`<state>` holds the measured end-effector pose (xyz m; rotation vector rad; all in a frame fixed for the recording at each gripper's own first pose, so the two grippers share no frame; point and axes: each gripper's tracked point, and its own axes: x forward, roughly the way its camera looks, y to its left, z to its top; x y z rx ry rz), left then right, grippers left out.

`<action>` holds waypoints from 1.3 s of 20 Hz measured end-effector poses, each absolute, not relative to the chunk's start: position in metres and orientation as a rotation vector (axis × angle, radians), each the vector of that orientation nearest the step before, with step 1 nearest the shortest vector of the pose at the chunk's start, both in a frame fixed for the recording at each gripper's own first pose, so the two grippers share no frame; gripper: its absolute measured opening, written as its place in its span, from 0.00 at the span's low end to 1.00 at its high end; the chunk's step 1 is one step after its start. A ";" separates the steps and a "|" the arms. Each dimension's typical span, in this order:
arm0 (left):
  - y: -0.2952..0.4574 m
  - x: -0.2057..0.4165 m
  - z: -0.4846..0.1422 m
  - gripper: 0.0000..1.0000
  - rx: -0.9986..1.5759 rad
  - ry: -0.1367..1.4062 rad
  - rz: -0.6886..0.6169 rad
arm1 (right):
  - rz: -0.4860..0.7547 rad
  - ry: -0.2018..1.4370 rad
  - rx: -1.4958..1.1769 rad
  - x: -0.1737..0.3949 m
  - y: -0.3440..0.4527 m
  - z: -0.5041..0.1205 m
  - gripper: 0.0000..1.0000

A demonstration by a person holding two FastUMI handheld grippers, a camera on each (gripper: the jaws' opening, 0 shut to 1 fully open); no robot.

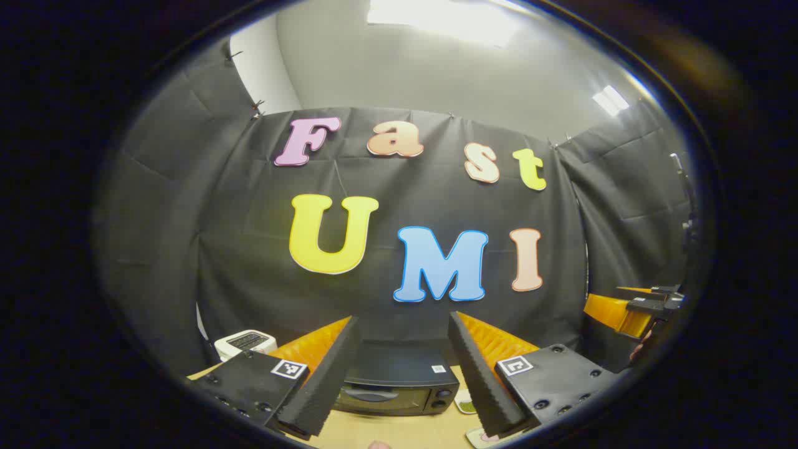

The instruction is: Open the electric oven with the left hand, put the food in, and close the electric oven.

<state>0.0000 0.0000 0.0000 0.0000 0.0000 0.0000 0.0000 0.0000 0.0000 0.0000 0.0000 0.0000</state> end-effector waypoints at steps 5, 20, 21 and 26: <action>-0.001 0.000 -0.006 0.99 -0.003 0.012 -0.002 | -0.008 0.009 -0.012 0.001 -0.006 -0.005 0.98; 0.001 0.008 -0.030 0.95 0.026 0.067 -0.002 | -0.028 0.041 -0.025 -0.003 -0.016 -0.021 0.98; 0.003 0.010 -0.039 0.99 0.025 0.081 -0.002 | -0.029 0.045 -0.030 -0.003 -0.017 -0.023 0.98; 0.016 0.035 -0.079 0.95 0.055 0.152 -0.002 | -0.030 0.074 -0.048 -0.005 -0.015 -0.033 0.98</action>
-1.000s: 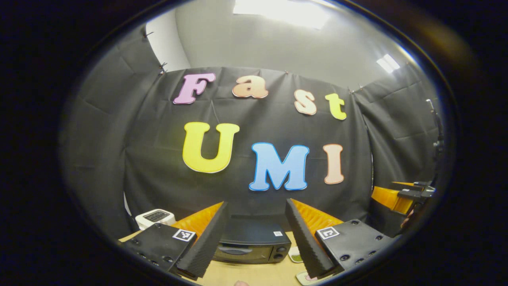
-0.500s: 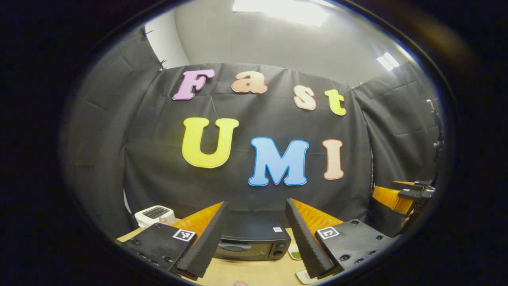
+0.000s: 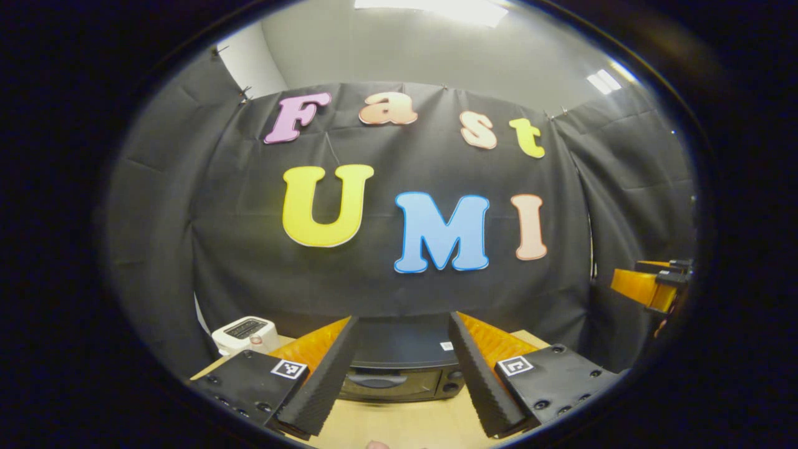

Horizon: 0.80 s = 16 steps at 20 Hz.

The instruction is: Open the electric oven with the left hand, put the food in, and close the electric oven.

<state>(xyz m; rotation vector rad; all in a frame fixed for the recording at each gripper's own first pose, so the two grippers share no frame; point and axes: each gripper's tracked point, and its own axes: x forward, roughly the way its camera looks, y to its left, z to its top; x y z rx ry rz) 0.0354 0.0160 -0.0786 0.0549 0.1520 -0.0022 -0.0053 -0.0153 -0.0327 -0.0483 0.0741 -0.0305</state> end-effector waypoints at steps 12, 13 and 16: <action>0.048 0.129 -0.221 0.96 0.093 0.398 0.023 | -0.056 0.136 -0.101 -0.005 -0.019 -0.053 0.98; 0.050 0.137 -0.234 0.99 0.091 0.419 0.022 | -0.062 0.138 -0.102 -0.005 -0.020 -0.054 0.98; 0.057 0.155 -0.268 0.99 0.094 0.481 0.034 | -0.086 0.150 -0.099 -0.005 -0.027 -0.058 0.98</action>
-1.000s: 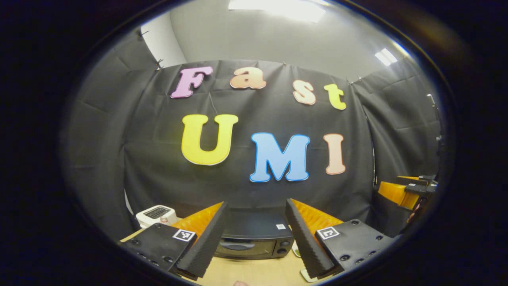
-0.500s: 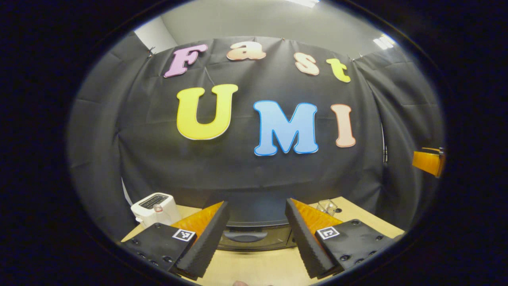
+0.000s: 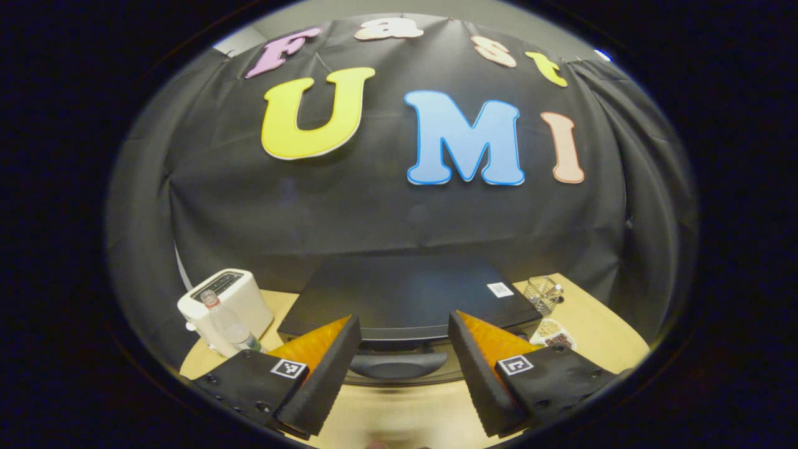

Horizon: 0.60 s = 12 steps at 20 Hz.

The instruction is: Open the electric oven with the left hand, put the food in, and close the electric oven.

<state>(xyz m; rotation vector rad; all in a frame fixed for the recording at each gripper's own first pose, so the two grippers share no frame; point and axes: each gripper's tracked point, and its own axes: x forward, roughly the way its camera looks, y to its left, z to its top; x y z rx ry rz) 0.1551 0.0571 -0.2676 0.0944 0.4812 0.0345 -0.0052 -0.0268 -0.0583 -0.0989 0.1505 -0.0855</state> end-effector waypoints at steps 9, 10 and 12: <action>0.067 0.160 -0.316 0.99 0.129 0.582 0.044 | -0.164 0.178 -0.083 -0.012 -0.049 -0.064 0.98; 0.067 0.161 -0.315 0.99 0.130 0.567 0.047 | -0.166 0.178 -0.082 -0.014 -0.050 -0.064 0.98; 0.067 0.160 -0.318 0.99 0.096 0.574 0.063 | -0.169 0.183 -0.078 -0.017 -0.049 -0.066 0.98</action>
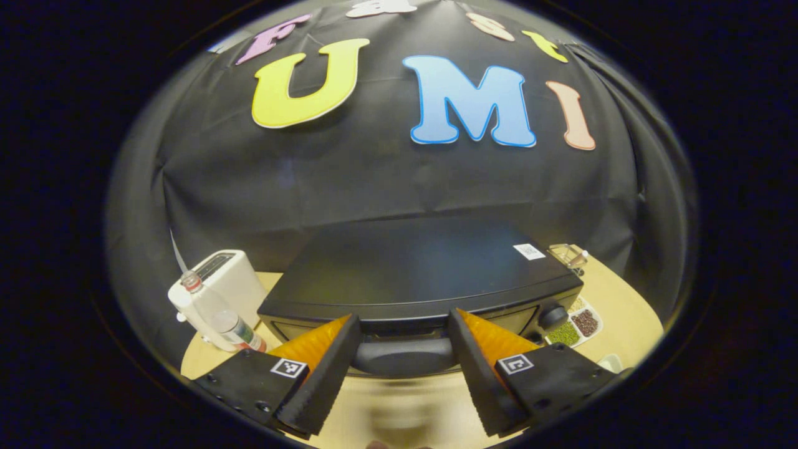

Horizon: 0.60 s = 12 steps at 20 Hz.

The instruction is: Open the electric oven with the left hand, put the food in, and close the electric oven.

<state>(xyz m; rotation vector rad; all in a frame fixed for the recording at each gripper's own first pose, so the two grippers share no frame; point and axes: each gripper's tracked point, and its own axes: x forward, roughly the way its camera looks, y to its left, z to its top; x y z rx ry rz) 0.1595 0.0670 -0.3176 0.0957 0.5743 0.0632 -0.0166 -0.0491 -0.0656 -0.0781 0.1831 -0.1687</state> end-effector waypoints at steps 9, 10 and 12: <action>0.064 0.121 -0.321 0.96 0.104 0.598 0.071 | -0.140 0.188 -0.070 -0.024 -0.039 -0.068 0.98; 0.064 0.115 -0.322 0.95 0.101 0.602 0.073 | -0.136 0.188 -0.069 -0.024 -0.038 -0.068 0.98; 0.063 0.102 -0.324 0.95 0.097 0.609 0.073 | -0.128 0.189 -0.065 -0.025 -0.036 -0.069 0.98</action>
